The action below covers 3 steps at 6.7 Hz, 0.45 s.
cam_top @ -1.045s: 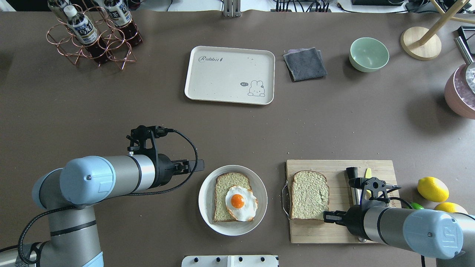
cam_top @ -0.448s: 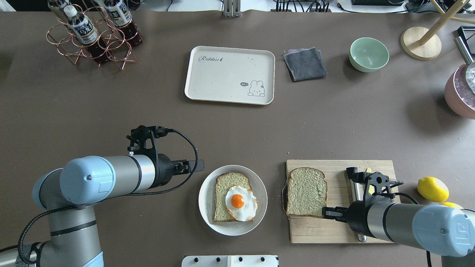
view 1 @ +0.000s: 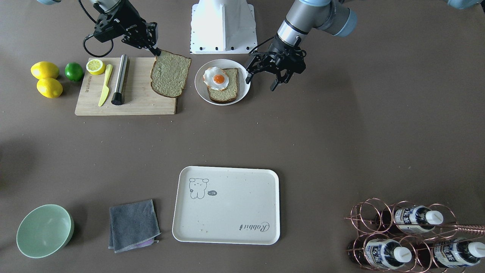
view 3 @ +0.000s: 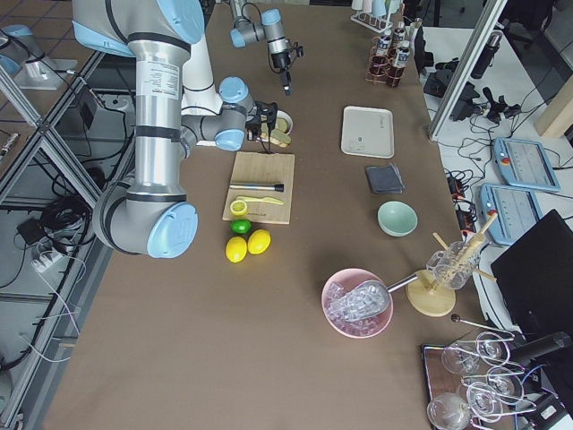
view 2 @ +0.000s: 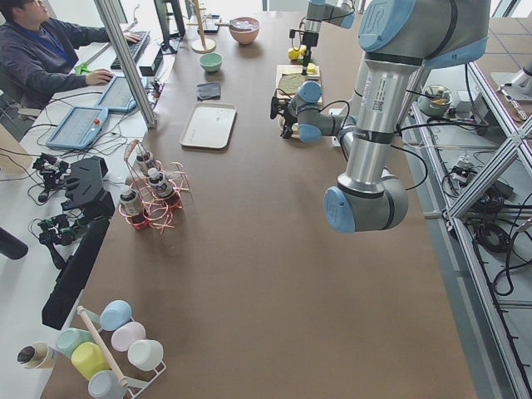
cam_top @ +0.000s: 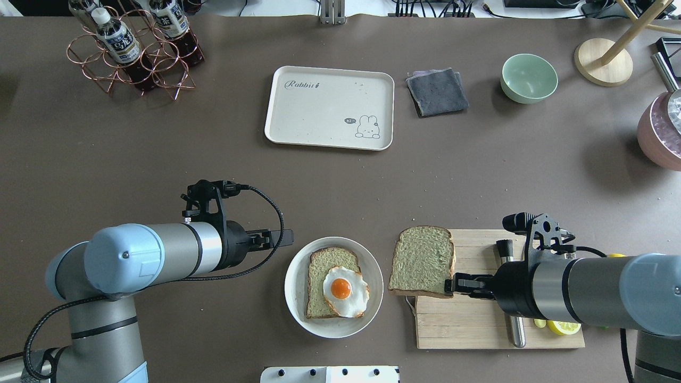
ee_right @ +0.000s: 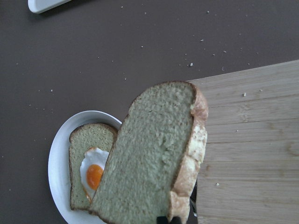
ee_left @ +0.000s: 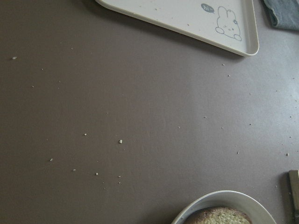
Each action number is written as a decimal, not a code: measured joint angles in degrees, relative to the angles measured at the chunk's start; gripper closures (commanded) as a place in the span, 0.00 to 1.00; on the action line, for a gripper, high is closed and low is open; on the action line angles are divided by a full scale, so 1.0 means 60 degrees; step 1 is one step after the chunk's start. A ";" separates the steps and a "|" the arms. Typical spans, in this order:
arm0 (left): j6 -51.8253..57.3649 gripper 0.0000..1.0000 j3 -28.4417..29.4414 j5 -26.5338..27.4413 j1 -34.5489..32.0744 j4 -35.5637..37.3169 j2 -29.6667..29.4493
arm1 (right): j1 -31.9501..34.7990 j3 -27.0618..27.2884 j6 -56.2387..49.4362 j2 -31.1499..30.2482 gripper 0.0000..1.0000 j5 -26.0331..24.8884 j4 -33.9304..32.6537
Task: Make sandwich and place on tray
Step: 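Carry the bread slice over the plate and lay it on the egg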
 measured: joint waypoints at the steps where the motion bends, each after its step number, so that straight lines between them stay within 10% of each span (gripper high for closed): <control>1: 0.0019 0.02 -0.0046 -0.0050 -0.0006 -0.0012 -0.0004 | -0.0124 -0.0238 -0.0096 0.0765 1.00 -0.0028 -0.0440; 3: 0.0036 0.02 -0.0081 -0.0080 -0.0020 -0.0046 0.0014 | -0.0629 -0.0960 -0.0321 0.2043 1.00 -0.0459 -0.0930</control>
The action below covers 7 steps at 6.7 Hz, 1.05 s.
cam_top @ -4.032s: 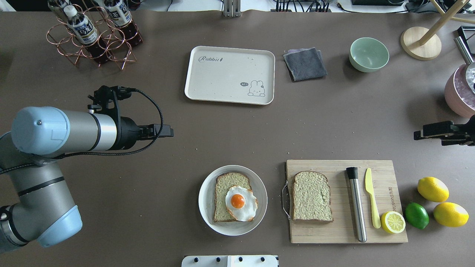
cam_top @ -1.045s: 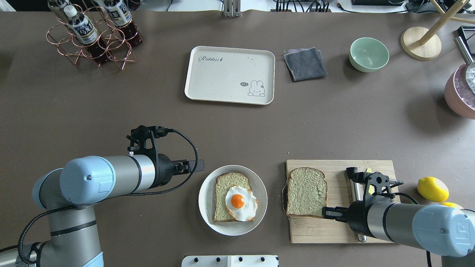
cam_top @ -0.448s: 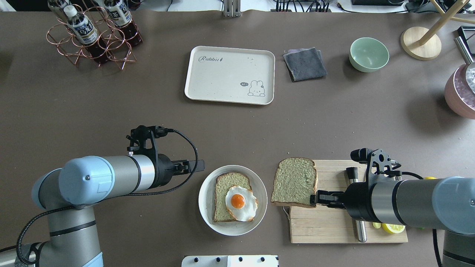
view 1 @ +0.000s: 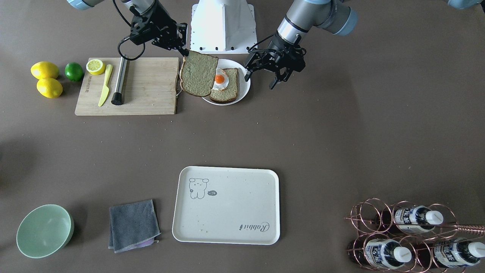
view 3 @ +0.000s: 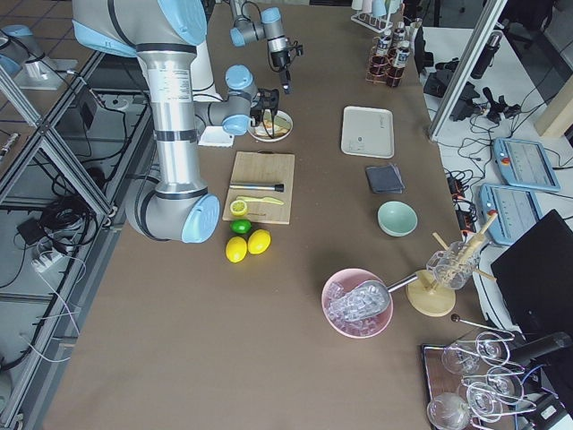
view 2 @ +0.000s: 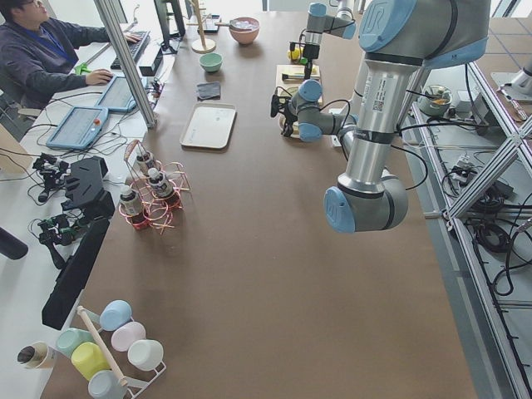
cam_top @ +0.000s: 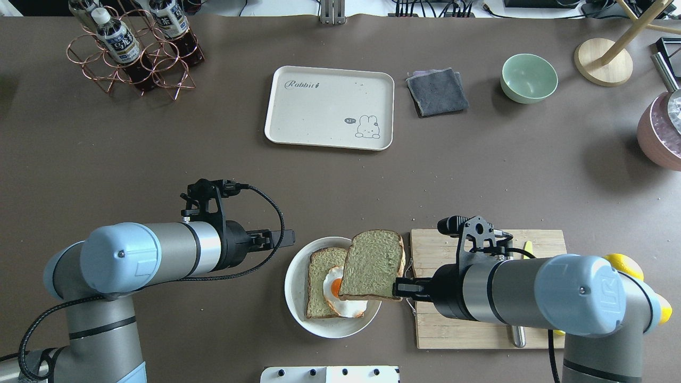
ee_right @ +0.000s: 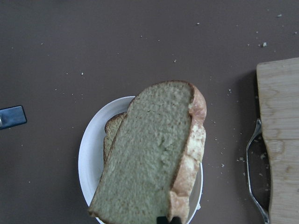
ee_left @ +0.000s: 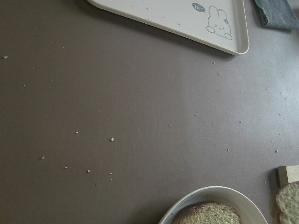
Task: Make sandwich and place on tray
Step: 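Carry the bread slice over the plate and lay it on the egg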
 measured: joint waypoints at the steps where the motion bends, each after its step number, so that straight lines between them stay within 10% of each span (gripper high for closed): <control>1: -0.0002 0.02 -0.0024 -0.0001 -0.0009 -0.0011 0.0020 | -0.0355 -0.0318 -0.0216 0.0381 1.00 -0.0359 -0.0062; 7: -0.0005 0.02 -0.0123 -0.0015 -0.0052 -0.0018 0.0110 | -0.0741 -0.1324 -0.1356 0.1256 1.00 -0.0904 -0.0032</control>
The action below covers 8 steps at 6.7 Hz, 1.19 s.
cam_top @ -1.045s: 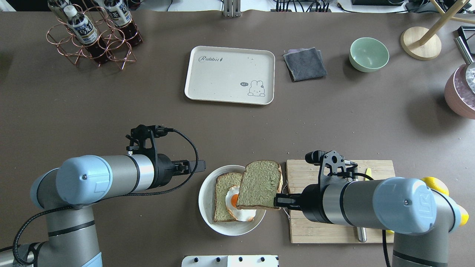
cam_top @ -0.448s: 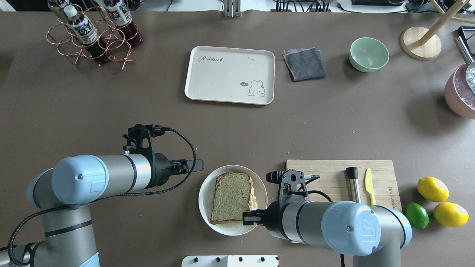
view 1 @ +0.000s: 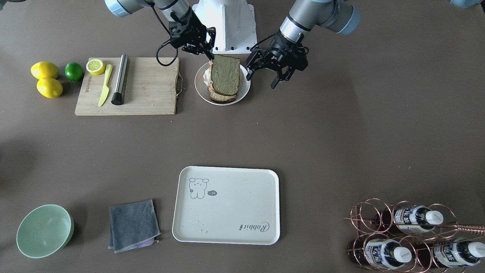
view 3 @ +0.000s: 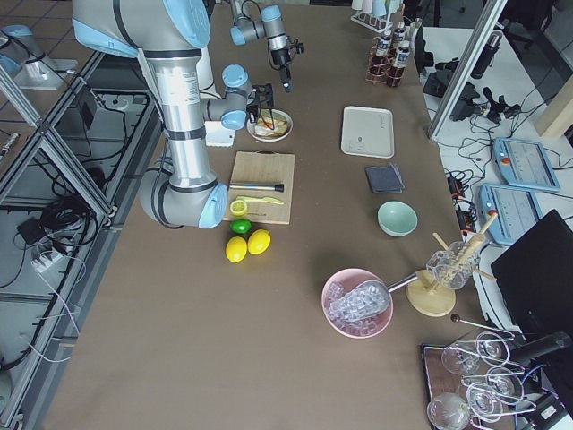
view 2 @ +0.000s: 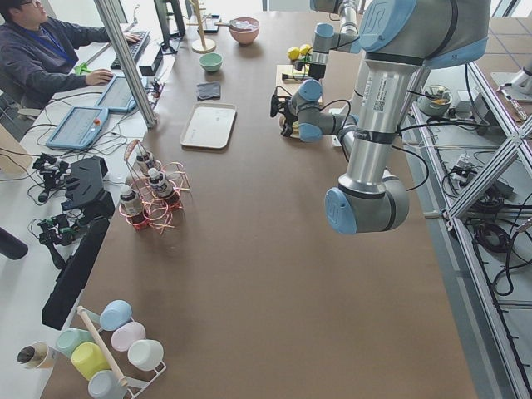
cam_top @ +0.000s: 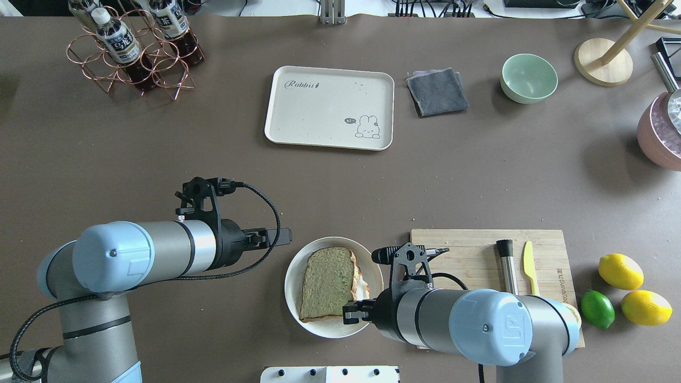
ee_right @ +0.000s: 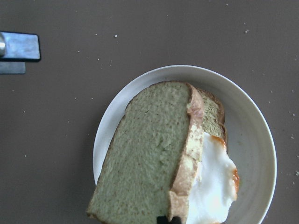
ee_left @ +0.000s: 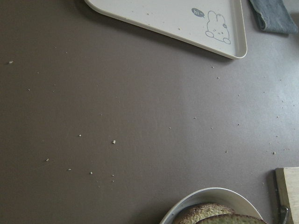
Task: Make sandwich and place on tray
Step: 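Carry the bread slice over the plate and lay it on the egg, then open the right gripper and withdraw the right arm away from the plate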
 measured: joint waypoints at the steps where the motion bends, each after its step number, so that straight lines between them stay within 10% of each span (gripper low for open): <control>1: 0.0000 0.02 0.0006 0.0003 0.0002 0.0000 -0.0012 | 0.0014 -0.0114 -0.0058 0.0005 0.82 -0.0036 0.0018; 2: 0.0000 0.02 0.0019 0.0006 0.0007 0.0003 -0.0032 | 0.0022 -0.0204 -0.0072 -0.0004 0.31 -0.0052 0.0028; 3: 0.0000 0.02 0.0039 0.0006 0.0017 0.0010 -0.0059 | 0.0036 -0.0266 -0.0077 -0.0033 0.00 -0.0071 0.0036; 8: 0.0000 0.02 0.0077 0.0035 0.0074 0.0018 -0.0126 | 0.1446 -0.0128 -0.0071 -0.0602 0.00 0.0761 -0.0110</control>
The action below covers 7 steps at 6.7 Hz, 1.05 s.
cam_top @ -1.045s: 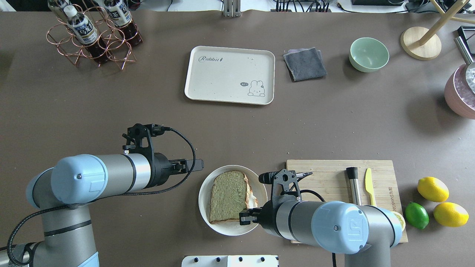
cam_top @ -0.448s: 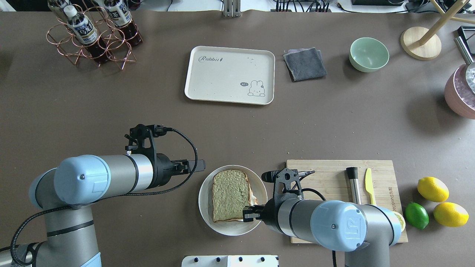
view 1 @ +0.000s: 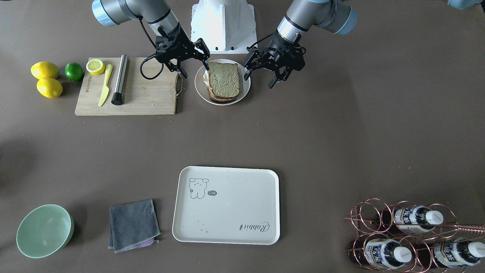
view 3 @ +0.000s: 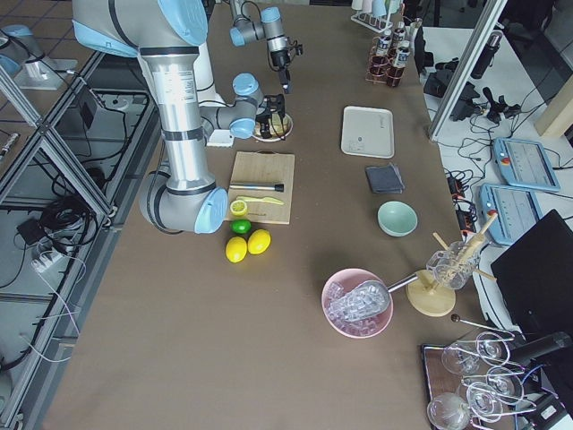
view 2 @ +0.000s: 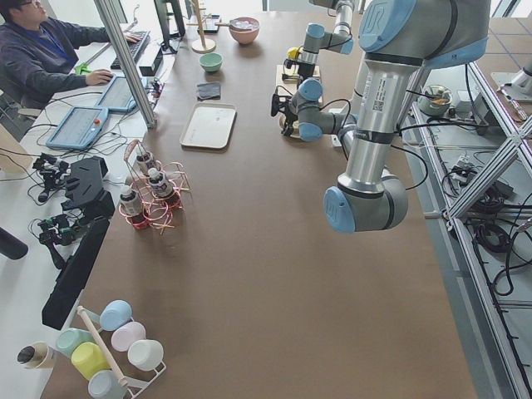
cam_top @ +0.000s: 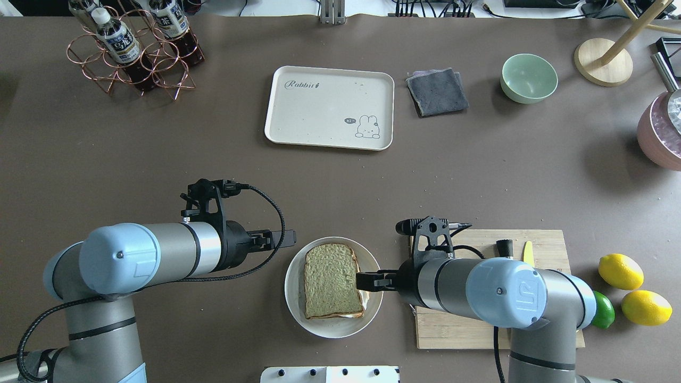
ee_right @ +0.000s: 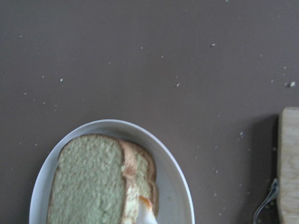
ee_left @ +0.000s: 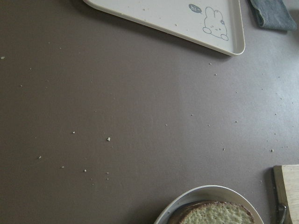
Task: Make sandwich and place on tray
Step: 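Open the right gripper and withdraw the right arm away from the plate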
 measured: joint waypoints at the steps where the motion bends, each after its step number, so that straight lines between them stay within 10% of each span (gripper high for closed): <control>1: -0.0004 0.02 -0.0004 0.0010 0.0007 0.0002 0.0012 | 0.1200 0.0012 -0.0225 -0.0192 0.00 0.1116 -0.0392; 7: -0.0057 0.02 0.0125 0.0086 0.0544 -0.0004 0.0009 | 0.7898 -0.0316 -0.9152 -0.0967 0.00 0.4505 -0.5174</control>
